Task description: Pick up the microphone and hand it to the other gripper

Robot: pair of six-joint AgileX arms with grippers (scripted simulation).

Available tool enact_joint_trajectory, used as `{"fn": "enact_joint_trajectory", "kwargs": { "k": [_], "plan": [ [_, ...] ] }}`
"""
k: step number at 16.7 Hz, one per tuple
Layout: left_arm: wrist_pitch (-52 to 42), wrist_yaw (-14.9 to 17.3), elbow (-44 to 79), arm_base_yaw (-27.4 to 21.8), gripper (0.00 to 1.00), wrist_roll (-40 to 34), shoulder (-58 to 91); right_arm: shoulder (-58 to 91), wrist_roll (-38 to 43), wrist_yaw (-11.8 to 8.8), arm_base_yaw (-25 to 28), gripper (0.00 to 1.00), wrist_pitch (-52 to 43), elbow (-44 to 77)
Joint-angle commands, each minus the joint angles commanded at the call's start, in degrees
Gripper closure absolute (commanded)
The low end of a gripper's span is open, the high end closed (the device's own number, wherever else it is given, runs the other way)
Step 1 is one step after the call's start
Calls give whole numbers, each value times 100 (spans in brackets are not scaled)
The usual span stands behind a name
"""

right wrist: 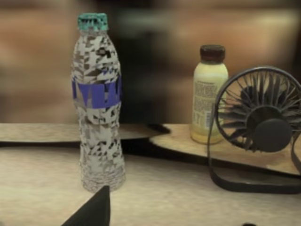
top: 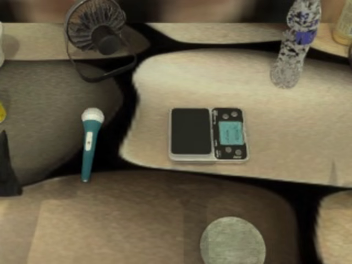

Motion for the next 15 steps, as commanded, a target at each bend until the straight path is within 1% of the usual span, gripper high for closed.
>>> {"fn": "enact_joint_trajectory", "kwargs": {
  "k": [3, 11, 15],
  "plan": [
    [-744, -34, 1012, -237, 0, -227, 1447, 0, 0, 0, 0, 0, 0, 0],
    [-3031, -110, 3943, -979, 0, -884, 6255, 0, 0, 0, 0, 0, 0, 0],
    [-3911, -121, 5175, -1289, 0, -1159, 7963, 0, 0, 0, 0, 0, 0, 0]
  ]
}}
